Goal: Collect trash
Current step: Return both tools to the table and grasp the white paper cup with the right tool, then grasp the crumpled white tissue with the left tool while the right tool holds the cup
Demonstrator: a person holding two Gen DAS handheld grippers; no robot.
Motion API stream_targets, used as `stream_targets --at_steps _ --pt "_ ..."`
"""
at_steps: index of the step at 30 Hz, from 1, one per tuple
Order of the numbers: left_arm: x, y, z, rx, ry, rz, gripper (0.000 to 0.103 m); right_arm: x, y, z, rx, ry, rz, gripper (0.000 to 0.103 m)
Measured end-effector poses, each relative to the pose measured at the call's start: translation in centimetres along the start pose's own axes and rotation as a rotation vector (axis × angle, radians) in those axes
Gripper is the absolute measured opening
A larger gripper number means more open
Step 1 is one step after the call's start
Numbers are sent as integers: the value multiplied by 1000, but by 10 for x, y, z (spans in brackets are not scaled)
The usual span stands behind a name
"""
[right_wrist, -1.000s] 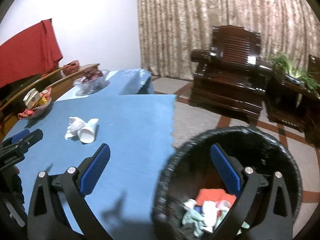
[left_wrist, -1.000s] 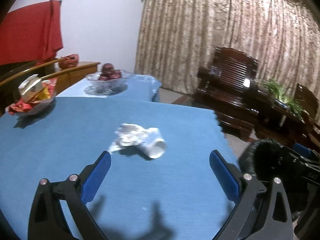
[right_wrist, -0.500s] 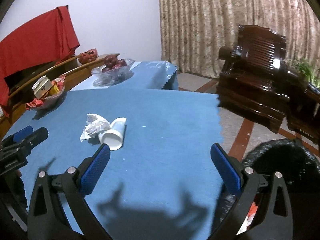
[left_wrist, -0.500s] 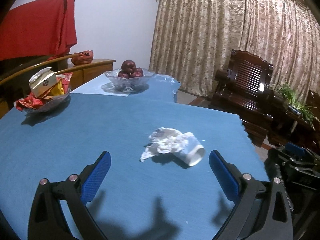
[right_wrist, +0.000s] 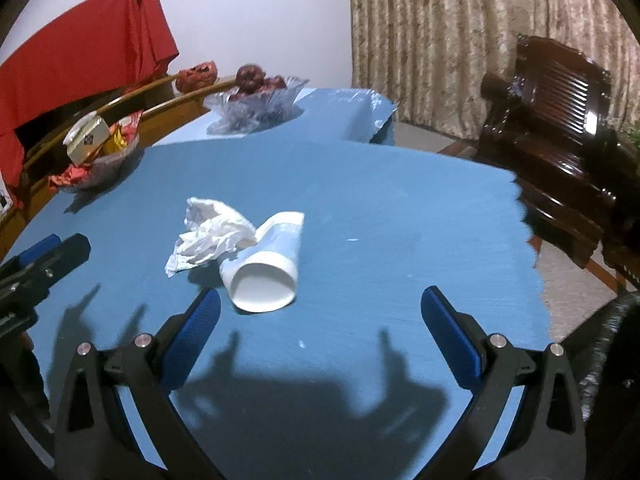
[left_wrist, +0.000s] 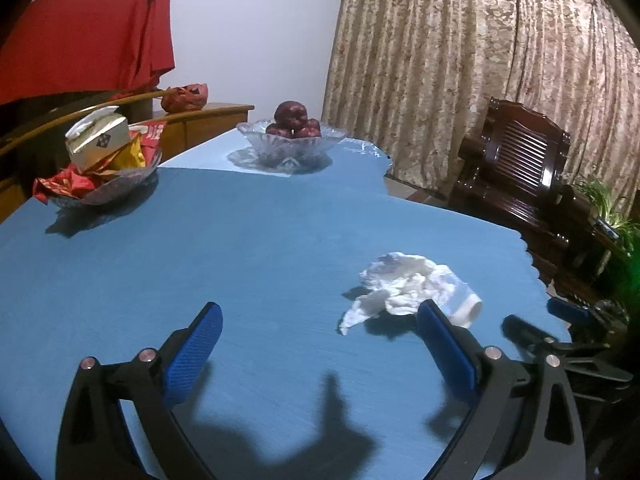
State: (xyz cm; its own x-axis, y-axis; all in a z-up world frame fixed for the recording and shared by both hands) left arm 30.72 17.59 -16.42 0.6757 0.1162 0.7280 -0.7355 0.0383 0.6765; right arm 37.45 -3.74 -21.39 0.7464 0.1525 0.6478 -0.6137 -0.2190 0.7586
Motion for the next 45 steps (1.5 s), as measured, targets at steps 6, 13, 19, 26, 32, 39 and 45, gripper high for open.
stream_targets --at_steps 6,13,19,26,32,39,45 --pt "2 -10 -17 6 20 -7 95 6 -30 -20 17 27 -37 97" --pt "2 -17 -26 5 39 -14 95 15 -49 -28 37 55 -84 93" --pt "2 -19 -23 -2 35 -14 95 17 -56 -31 97 63 -118 61" --pt "5 -23 -11 -19 22 -18 95 13 -41 -23 97 65 -86 52" --pt "5 -29 11 -53 2 -28 95 7 -29 11 30 10 -77 52" --pt "5 -37 36 -84 -18 -42 95 5 -17 29 12 44 -53 52" --pt "5 -40 45 -86 -24 -51 95 2 -13 44 -23 30 -53 52"
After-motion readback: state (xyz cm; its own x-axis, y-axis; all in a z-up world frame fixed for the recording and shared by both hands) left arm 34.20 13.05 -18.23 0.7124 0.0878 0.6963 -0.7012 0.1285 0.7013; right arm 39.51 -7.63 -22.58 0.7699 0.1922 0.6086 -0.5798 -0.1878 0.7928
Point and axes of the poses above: each gripper's, at about its wrist camera, not at the fingertips, and y roughly against the way its jaws point, z to its right, x to its top, the point moved 4 cm from there along -y, roughly the way its jaws point, and after that the axes turned 9 degrees about -z, right-handed, at the moved point
